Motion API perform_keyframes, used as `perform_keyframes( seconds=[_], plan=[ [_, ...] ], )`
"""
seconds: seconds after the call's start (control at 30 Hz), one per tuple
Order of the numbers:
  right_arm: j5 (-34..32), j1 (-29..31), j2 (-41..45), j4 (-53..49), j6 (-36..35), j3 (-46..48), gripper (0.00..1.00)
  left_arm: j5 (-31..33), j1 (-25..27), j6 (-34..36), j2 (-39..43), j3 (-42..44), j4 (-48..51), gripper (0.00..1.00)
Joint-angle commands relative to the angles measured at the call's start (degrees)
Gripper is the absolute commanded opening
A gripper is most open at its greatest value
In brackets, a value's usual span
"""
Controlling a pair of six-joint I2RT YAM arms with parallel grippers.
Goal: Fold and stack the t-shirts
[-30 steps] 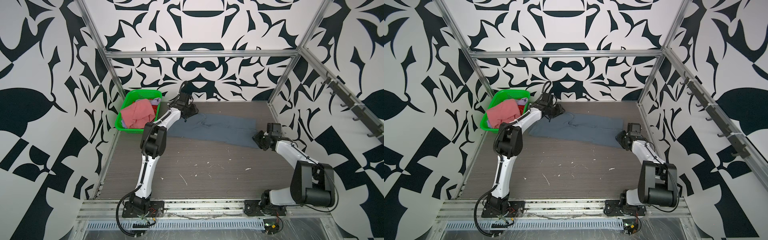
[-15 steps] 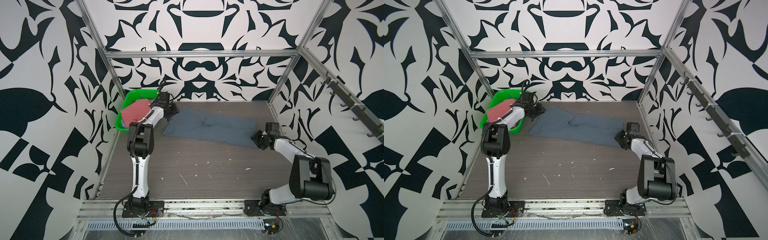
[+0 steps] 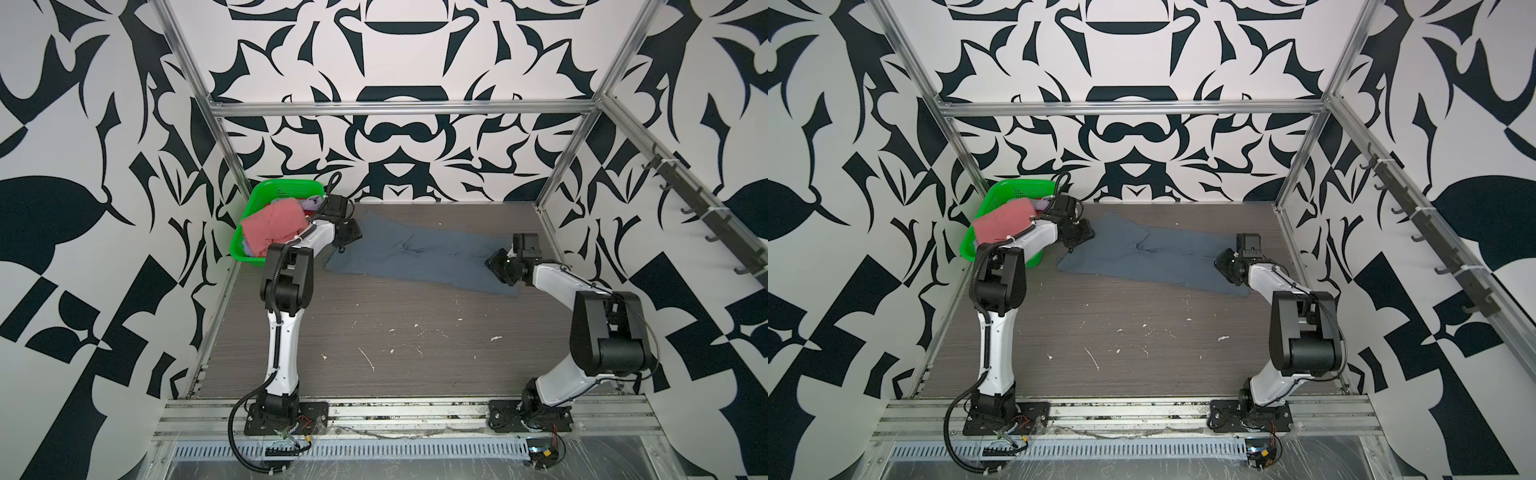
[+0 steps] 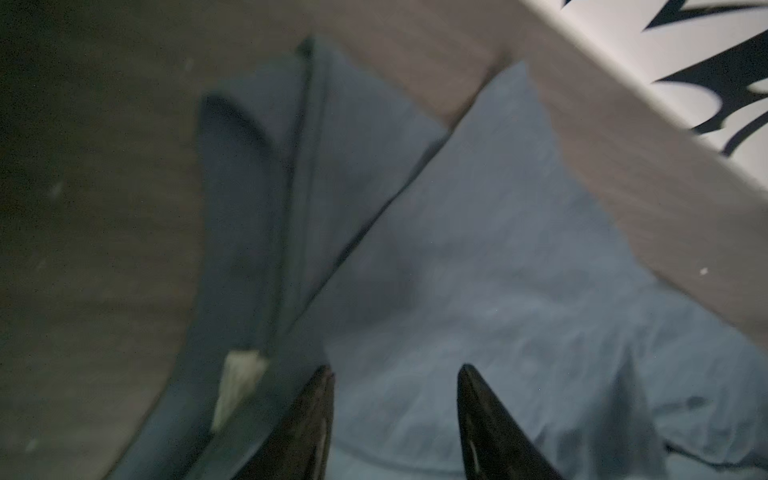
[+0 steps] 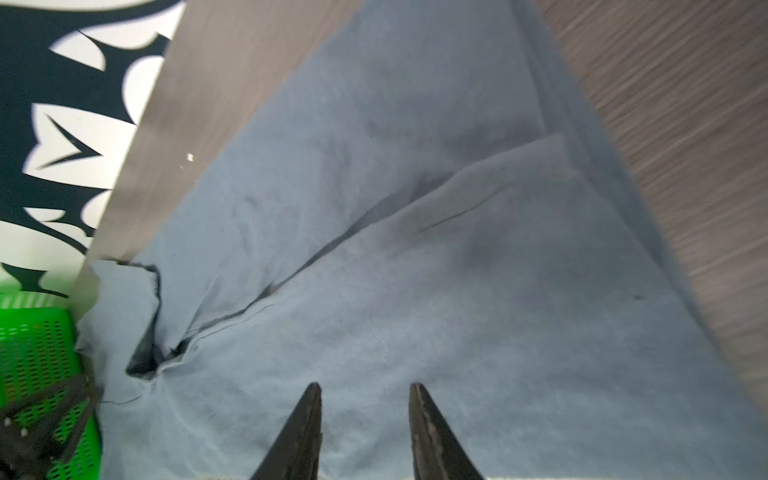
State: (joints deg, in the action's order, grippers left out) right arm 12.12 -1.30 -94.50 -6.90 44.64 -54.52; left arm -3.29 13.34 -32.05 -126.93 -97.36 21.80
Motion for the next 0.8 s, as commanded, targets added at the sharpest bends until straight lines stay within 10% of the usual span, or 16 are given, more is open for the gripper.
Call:
perform_keyframes(
  seconds=[0.0, 0.77],
  plan=[
    [-1.2, 1.1, -1.9, 1.1, -0.5, -3.3, 0.38, 4.0, -0.2, 1.9, 8.7, 6.2, -1.8, 0.51],
    [-0.9, 3.8, -7.5, 0.2, -0.6, -5.4, 0.38, 2.3, -2.6, 21.1, 0.1, 2.5, -5.0, 0.49]
  ],
)
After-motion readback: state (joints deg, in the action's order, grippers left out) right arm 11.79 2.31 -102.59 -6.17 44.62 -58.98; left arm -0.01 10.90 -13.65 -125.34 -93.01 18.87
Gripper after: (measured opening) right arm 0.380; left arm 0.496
